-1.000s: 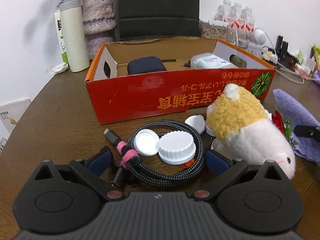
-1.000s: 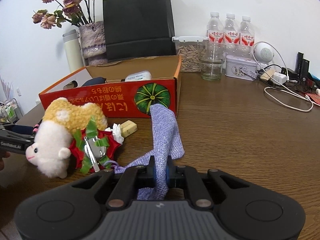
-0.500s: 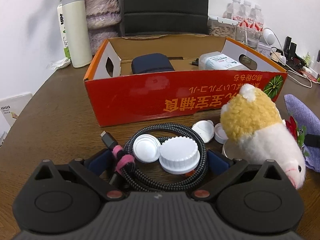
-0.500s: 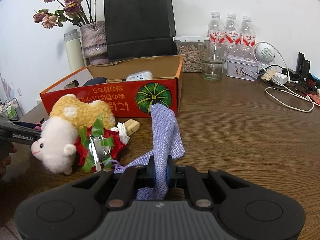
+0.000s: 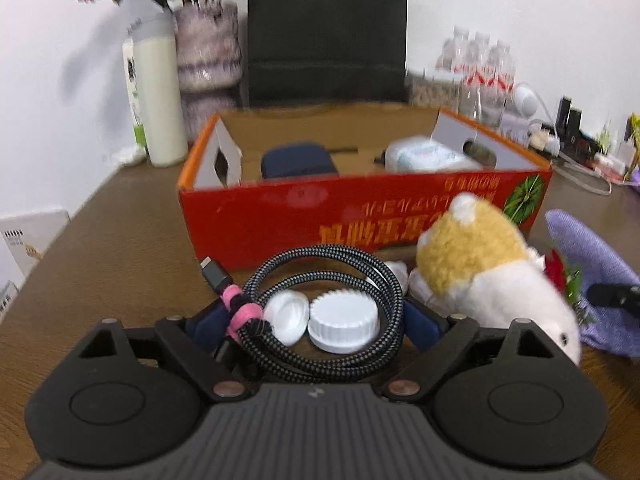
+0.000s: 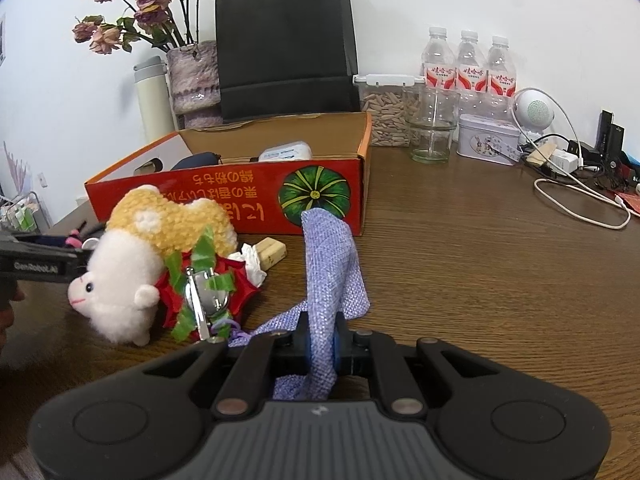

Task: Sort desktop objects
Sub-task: 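Grasp the braided cable with the left gripper while the right gripper lifts the pouch, then carry the cable and purple pouch over the box and lower the pouch inside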

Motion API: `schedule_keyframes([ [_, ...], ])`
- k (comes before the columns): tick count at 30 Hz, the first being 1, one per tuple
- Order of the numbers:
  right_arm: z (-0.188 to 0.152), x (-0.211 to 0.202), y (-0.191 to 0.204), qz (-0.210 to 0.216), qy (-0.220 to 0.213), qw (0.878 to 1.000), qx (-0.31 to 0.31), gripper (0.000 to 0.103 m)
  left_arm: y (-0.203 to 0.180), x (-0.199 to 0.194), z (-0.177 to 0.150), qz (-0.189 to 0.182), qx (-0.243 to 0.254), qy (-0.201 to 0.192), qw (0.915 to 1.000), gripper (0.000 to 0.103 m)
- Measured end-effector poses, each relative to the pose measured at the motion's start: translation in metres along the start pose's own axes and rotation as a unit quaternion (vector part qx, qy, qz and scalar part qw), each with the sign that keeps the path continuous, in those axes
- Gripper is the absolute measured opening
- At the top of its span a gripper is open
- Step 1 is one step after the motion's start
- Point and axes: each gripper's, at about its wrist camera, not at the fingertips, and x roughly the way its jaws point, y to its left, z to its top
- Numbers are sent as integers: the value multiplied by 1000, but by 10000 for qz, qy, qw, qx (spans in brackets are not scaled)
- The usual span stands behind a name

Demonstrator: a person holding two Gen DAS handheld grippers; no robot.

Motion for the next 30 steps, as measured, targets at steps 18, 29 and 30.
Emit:
schedule_keyframes([
  [18,16,-33,3,271,-711,9971,28,6,-6,-51,15,10,-95,-705,9975,91],
  [29,83,-44,15,539,-1381,9888,-152,6,-14,-70,64,-41,73,-1364,9906,91],
  [30,90,-41,17,558,-1441,9879,-131,6,-15,-69,68,-42,71,-1406,9900,91],
])
